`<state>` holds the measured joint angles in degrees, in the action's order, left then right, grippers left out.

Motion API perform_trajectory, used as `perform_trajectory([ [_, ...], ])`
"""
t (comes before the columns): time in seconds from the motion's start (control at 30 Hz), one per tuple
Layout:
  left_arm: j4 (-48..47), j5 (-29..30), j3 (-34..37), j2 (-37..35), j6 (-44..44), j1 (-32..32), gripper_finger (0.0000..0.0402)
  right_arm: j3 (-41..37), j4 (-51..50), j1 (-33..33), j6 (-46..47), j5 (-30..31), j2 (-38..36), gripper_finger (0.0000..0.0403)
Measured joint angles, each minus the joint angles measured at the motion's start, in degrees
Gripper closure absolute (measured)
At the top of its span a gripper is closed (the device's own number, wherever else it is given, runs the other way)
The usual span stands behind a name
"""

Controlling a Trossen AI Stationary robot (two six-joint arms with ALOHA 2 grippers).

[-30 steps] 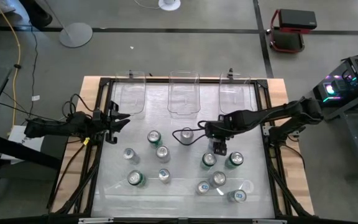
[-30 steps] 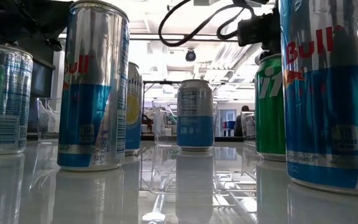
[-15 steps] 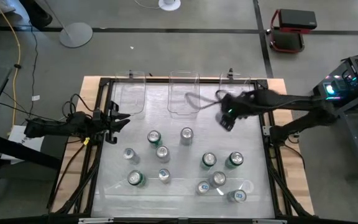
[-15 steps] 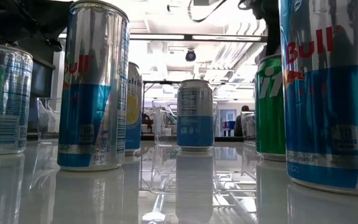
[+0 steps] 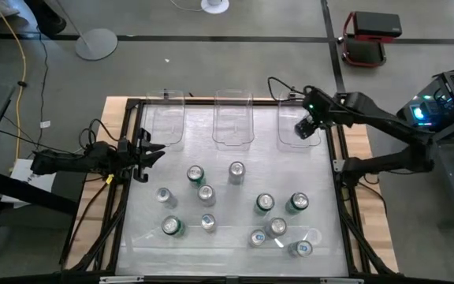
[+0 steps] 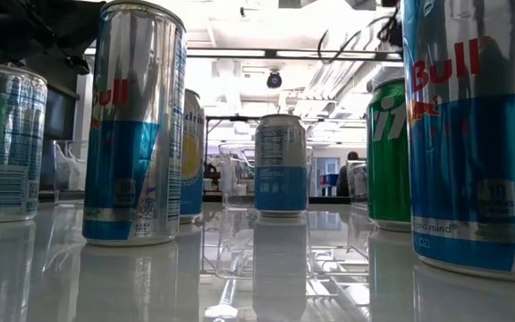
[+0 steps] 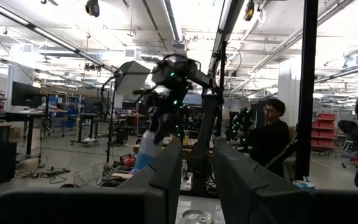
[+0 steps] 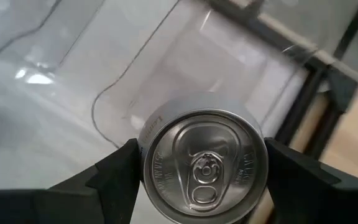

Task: Sort soda cans
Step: Put the top right blue-white soda can into the right transparent bin

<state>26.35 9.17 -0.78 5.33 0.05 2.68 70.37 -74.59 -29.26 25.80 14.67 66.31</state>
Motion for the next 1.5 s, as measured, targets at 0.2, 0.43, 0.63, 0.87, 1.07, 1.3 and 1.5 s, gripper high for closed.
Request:
perform_trajectory([
  [0.2, 0.0, 0.0, 0.0, 0.0, -1.3, 0.0, 0.0323, -7.2, 3.9, -4.9, 0.1, -1.0, 0.1, 0.0125],
  [0.43, 0.0, 0.0, 0.0, 0.0, -1.4, 0.0, 0.0323, -13.5, 9.7, -5.9, -0.2, -5.0, 0.1, 0.0126],
  [0.63, 0.0, 0.0, 0.0, 0.0, -1.4, 0.0, 0.0323, -18.9, 12.6, -6.6, -0.7, -6.6, 0.2, 0.0126],
  [0.87, 0.3, 0.0, 0.0, 0.0, -1.4, 0.0, 0.0323, -20.6, 14.3, -7.4, -1.7, -6.8, 0.0, 0.0123],
  [1.07, 0.5, 0.0, 0.0, 0.0, -1.4, 0.0, 0.0323, -20.6, 14.9, -8.2, -2.8, -9.2, 0.1, 0.0090],
  [1.3, 0.5, 0.0, 0.0, 0.0, -1.5, 0.0, 0.0323, -19.6, 13.8, -9.8, -5.3, -11.2, 0.2, 0.0082],
  [1.5, 0.5, 0.0, 0.0, 0.0, -1.5, 0.0, 0.0323, -12.8, 11.6, -9.8, -7.4, -9.9, 0.1, 0.0081],
])
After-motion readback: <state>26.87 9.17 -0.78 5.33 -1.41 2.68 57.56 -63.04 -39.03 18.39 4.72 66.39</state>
